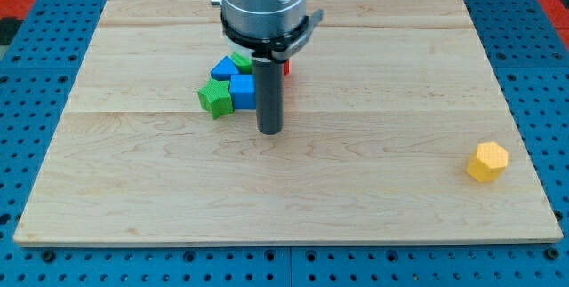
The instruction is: Push the yellow hexagon to the yellow heart
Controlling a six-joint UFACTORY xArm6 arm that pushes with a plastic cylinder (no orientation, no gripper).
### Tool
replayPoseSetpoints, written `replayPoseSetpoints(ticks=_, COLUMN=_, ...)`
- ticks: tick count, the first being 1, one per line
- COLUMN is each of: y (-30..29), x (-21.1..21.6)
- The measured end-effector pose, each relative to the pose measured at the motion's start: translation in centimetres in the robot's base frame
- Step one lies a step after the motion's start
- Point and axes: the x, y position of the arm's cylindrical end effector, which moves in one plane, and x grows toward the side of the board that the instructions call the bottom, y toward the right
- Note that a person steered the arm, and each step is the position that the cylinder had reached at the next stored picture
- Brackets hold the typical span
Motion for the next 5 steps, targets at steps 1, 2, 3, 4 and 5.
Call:
replayPoseSetpoints(ticks=1, y=-1.1, x=-0.7)
replayPoseSetpoints(ticks=2, y=0.7, x=-0.3)
replayPoseSetpoints(ticks=3, y=5.7, x=0.2)
replayPoseSetpoints(ticks=4, y=10.9, x=0.2)
replayPoseSetpoints(ticks=5, y=17.5, x=0.2)
